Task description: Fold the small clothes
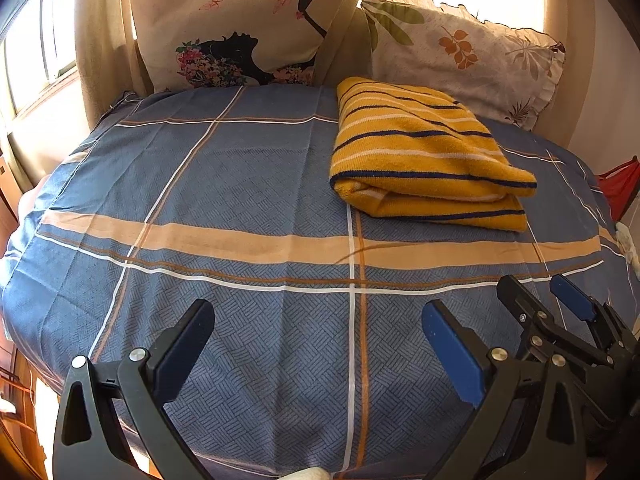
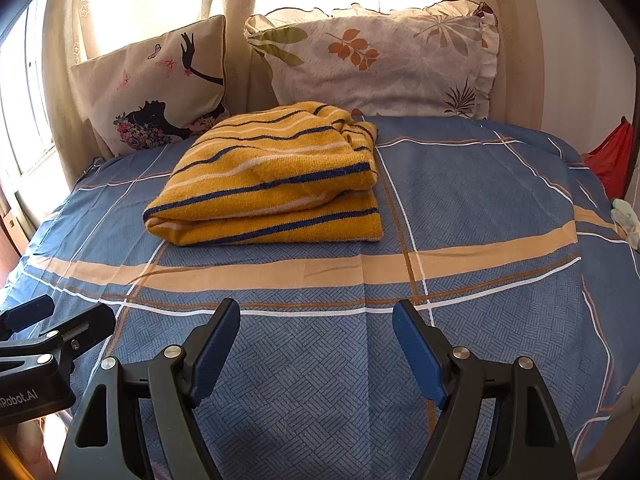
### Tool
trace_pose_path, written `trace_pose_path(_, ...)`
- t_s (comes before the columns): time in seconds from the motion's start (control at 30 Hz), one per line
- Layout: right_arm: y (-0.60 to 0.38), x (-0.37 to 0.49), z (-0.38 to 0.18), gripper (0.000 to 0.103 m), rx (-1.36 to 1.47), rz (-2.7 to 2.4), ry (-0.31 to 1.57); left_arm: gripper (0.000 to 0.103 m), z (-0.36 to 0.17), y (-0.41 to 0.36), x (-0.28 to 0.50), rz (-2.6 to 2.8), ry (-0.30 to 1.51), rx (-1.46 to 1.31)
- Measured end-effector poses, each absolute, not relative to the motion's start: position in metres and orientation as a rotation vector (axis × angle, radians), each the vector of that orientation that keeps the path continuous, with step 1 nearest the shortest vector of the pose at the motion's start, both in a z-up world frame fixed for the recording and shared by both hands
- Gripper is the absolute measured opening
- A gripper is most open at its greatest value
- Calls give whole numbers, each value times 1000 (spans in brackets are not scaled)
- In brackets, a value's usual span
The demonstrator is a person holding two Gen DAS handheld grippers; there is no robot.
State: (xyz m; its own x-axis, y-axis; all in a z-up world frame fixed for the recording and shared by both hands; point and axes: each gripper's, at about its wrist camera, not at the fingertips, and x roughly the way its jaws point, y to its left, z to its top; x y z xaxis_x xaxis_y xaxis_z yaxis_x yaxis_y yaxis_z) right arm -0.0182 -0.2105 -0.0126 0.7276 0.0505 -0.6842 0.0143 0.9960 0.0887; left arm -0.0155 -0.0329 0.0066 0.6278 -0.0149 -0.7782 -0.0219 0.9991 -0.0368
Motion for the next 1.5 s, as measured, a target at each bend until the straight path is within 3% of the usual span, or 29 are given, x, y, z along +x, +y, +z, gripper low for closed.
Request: trace_pose_path(1.5,-204,-18,-14,84,59,23,754,103,1,-32,-13,-6,911,-63)
